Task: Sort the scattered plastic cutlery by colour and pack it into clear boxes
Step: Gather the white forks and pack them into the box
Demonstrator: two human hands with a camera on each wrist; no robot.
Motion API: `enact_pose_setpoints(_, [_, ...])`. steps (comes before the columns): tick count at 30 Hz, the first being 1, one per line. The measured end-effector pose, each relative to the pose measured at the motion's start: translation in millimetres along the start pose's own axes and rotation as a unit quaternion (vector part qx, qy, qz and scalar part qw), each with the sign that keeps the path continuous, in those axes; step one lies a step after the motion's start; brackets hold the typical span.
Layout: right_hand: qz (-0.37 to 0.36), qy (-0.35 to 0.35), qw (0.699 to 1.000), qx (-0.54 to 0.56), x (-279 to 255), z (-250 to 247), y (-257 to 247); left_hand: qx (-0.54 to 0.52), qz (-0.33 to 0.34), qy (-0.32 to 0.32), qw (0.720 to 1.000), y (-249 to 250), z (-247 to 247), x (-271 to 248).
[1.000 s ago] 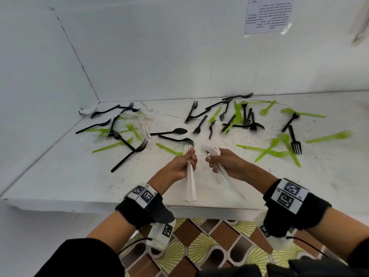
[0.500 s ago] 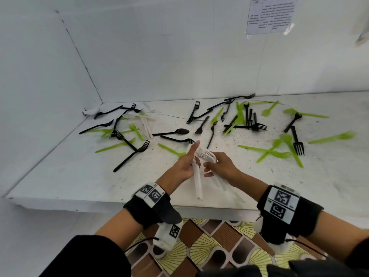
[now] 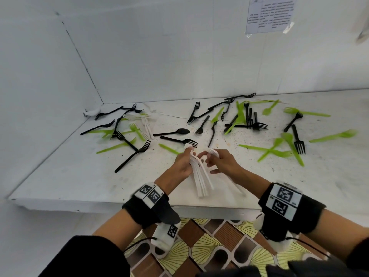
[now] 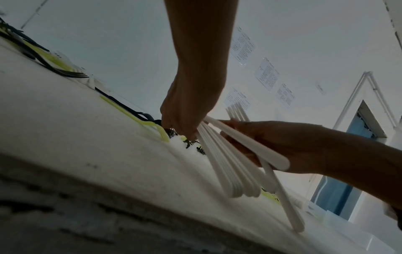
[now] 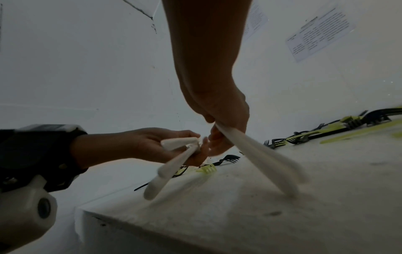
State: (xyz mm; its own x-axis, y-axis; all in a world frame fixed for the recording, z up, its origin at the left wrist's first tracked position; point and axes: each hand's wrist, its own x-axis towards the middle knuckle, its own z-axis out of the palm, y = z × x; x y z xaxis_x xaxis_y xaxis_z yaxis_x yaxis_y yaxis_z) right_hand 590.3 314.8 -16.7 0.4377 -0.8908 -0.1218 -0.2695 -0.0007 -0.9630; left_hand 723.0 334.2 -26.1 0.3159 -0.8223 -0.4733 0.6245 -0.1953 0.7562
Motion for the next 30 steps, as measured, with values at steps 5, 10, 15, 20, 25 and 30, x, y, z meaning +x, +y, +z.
enact_pose_setpoints(5, [0.015, 0.028, 0.999, 0.023, 5, -9, -4, -0.024, -0.018, -0.024, 0.999, 2, -7, -1])
enact_pose_setpoints(10, [0.127, -0.029, 0.978, 0.162, 9, -10, -14, -0.014, -0.055, -0.049, 0.997, -2, -8, -5])
enact_pose_setpoints(15, [0.11, -0.04, 0.981, 0.153, 10, -8, -10, -0.007, -0.055, -0.046, 0.997, -3, -7, -5])
enact_pose_setpoints(20, [-0.016, 0.069, 0.997, 0.034, 10, -5, 0, -0.003, -0.047, -0.047, 0.998, -5, -7, -3])
enact_pose_setpoints(25, [-0.123, 0.054, 0.987, -0.084, 11, 10, 8, -0.006, -0.055, -0.09, 0.994, -6, -3, -3])
enact_pose_setpoints(30, [-0.092, -0.001, 0.992, -0.082, 7, 10, 3, -0.005, -0.049, -0.096, 0.994, -4, -5, 1])
